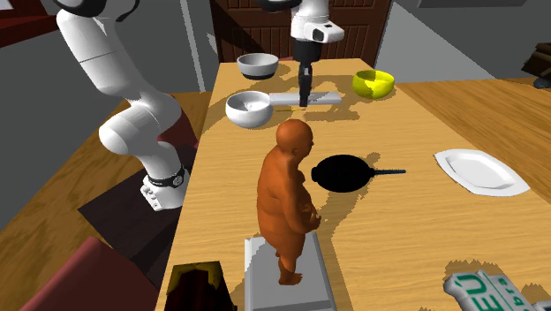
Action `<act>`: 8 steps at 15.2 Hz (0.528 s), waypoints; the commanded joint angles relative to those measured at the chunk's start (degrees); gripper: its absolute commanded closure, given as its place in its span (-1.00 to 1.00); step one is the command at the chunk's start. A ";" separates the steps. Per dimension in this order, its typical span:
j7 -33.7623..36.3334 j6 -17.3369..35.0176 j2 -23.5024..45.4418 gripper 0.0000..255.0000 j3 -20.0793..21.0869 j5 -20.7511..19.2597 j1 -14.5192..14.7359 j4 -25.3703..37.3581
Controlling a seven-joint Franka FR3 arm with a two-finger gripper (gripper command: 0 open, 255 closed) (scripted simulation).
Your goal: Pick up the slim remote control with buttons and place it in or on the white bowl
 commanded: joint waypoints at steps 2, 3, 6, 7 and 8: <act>0.00 -2.31 0.13 1.00 -0.14 -0.12 -0.10 2.43; 0.01 -3.08 0.18 1.00 -0.18 -0.16 -0.13 3.24; 0.36 -3.81 -3.91 1.00 -0.11 1.40 0.76 0.13; 0.58 -4.06 -5.95 1.00 -0.05 2.17 1.27 -1.54; 0.83 -4.38 -7.96 1.00 0.01 2.93 1.80 -3.13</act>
